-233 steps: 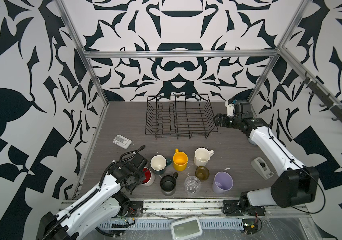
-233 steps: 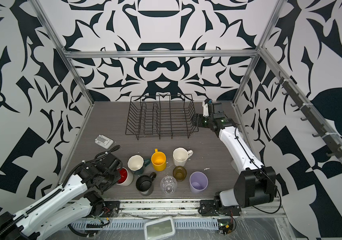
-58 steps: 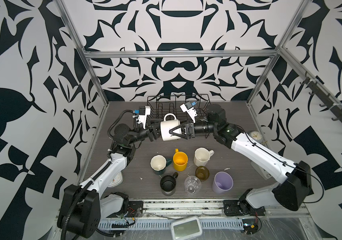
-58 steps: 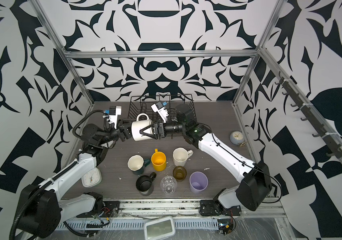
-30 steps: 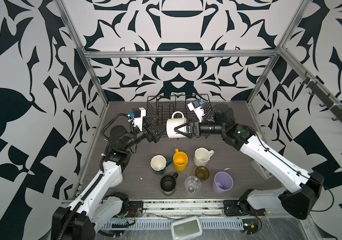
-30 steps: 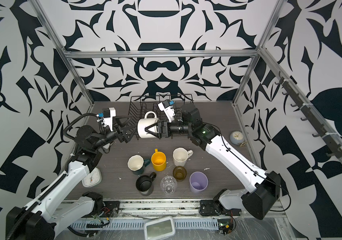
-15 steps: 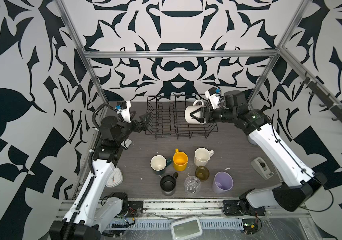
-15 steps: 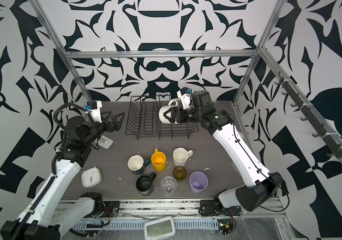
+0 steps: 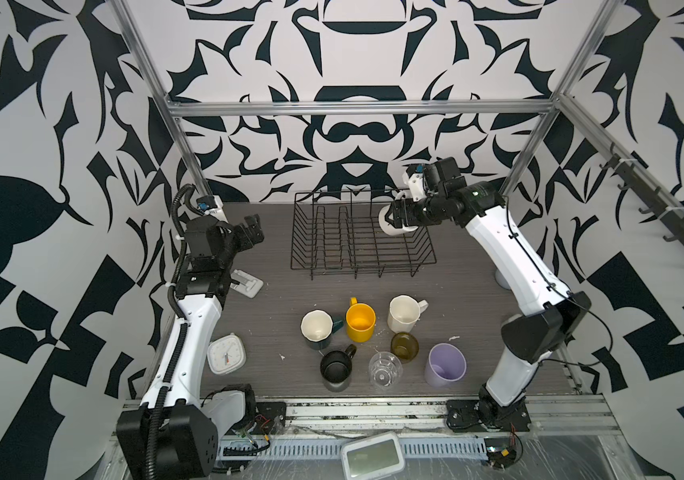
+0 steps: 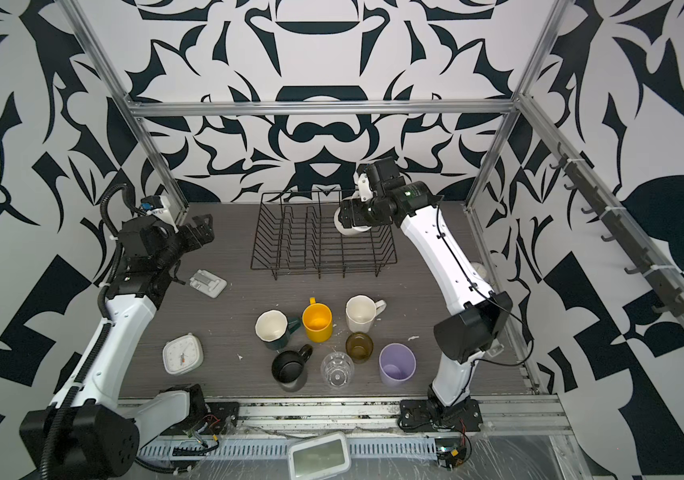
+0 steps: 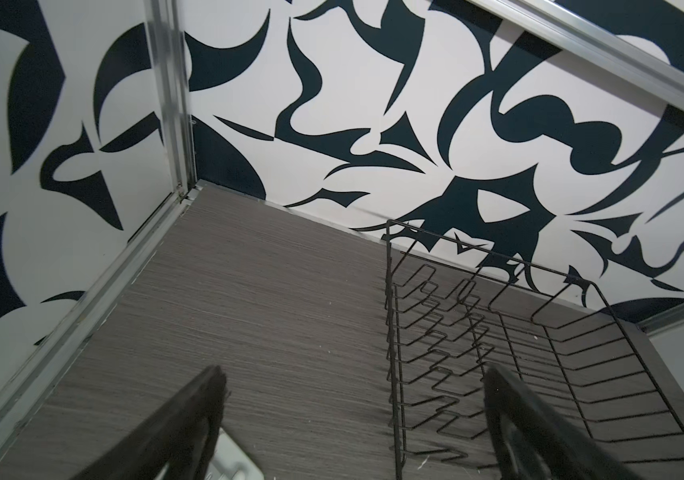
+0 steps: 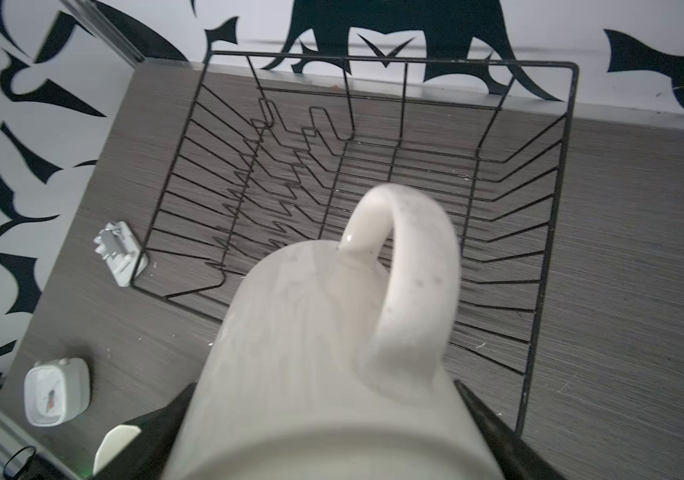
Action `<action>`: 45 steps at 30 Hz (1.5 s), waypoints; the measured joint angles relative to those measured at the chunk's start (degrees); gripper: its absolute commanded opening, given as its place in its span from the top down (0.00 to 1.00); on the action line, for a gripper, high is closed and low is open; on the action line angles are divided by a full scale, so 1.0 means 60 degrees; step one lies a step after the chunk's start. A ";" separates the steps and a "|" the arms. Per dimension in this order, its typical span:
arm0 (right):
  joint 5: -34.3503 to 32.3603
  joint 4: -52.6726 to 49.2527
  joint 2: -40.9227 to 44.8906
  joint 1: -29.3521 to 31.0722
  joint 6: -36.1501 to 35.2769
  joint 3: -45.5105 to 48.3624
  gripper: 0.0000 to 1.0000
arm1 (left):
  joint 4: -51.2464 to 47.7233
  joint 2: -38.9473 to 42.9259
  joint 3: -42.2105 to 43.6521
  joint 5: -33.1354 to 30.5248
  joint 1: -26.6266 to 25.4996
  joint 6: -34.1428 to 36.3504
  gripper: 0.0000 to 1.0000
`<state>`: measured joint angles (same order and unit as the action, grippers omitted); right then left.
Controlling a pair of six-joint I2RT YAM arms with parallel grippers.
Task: Load the cups into the dish rack
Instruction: 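Open the left gripper and carry the white mug over the rack with the right gripper, then lower the white mug upright into the rack with the right gripper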
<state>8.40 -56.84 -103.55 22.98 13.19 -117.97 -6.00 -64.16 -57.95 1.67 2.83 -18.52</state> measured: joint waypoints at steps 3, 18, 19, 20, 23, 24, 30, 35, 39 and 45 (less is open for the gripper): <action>-0.0138 -0.0200 -0.0783 -0.0251 -0.0138 -0.0597 1.00 | 0.0095 0.0117 0.0106 0.0040 0.0044 -0.0076 0.00; -0.0623 -0.1497 -0.5187 -0.0900 -0.0707 -0.4965 1.00 | 0.0331 0.0739 0.0663 0.0189 0.0044 -0.0087 0.00; -0.0634 -0.1523 -0.5373 -0.0940 -0.0725 -0.5085 1.00 | 0.0328 0.0739 0.0663 0.0193 0.0044 -0.0087 0.00; -0.0645 -0.1519 -0.5497 -0.0973 -0.0732 -0.5140 1.00 | 0.0328 0.0739 0.0663 0.0197 0.0044 -0.0087 0.00; -0.0696 -0.1515 -0.5734 -0.1042 -0.0743 -0.5151 1.00 | 0.0331 0.0739 0.0663 0.0222 0.0044 -0.0087 0.00; -0.0714 -0.1490 -0.5767 -0.1067 -0.0754 -0.5151 1.00 | 0.0331 0.0739 0.0663 0.0226 0.0044 -0.0087 0.00; -0.0845 -0.1260 -0.5927 -0.1147 -0.0798 -0.5275 1.00 | 0.0328 0.0739 0.0663 0.0262 0.0044 -0.0084 0.00; -0.0951 -0.1035 -0.6393 -0.1173 -0.0914 -0.5595 1.00 | 0.0328 0.0739 0.0667 0.0273 0.0044 -0.0080 0.00; -0.1016 -0.0863 -0.6765 -0.1173 -0.0991 -0.5610 1.00 | 0.0328 0.0739 0.0667 0.0302 0.0044 -0.0080 0.00; -0.1082 -0.0801 -0.7315 -0.1173 -0.1158 -0.5650 1.00 | 0.0324 0.0736 0.0667 0.0361 0.0044 -0.0080 0.00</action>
<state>1.91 -61.65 -147.44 15.94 6.24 -151.87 -4.05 -59.75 -53.95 3.84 3.09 -19.00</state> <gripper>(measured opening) 0.879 0.997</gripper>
